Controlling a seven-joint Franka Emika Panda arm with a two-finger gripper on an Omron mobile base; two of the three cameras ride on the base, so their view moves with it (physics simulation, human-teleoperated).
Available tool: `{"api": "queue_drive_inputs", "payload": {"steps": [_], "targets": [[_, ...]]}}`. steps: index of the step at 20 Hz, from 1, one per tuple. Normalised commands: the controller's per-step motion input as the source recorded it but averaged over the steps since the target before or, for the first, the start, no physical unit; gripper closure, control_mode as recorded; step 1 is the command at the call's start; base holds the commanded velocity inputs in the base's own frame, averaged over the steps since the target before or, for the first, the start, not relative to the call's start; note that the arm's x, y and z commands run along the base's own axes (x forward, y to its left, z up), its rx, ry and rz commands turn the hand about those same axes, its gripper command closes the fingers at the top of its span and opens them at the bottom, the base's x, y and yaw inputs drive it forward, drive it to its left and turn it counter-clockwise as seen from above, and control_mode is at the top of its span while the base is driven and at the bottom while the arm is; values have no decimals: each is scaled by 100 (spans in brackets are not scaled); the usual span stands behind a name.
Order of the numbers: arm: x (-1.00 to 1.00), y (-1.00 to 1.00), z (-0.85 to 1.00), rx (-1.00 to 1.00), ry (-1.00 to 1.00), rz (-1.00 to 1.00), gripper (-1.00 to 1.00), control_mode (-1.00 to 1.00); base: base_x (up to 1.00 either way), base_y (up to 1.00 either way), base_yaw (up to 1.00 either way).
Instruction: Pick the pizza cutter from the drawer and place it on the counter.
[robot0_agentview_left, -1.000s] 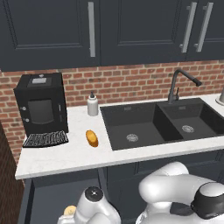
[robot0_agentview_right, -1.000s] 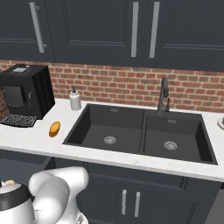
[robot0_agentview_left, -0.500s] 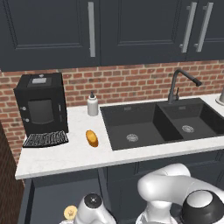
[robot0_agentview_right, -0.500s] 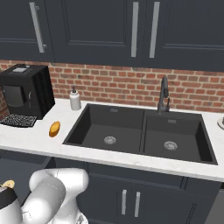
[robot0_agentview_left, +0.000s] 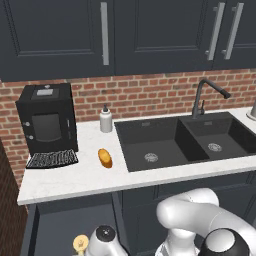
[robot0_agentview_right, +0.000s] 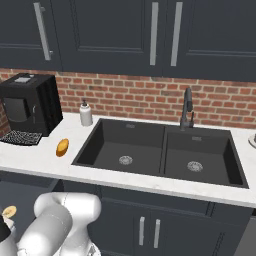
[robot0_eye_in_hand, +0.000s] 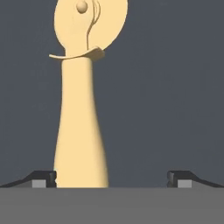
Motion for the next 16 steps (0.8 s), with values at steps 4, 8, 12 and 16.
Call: {"api": "queue_drive_inputs", "payload": {"steps": [4,8,12,16], "targets": [[0,10,-7,0,1,0,-100,-100,0,0,0],[0,11,0,0,3,0,-100,-100,0,0,0],[0,20,0,0,0,0,-100,-100,0,0,0],[0,22,0,0,4,0,-100,-100,0,0,0]]}}
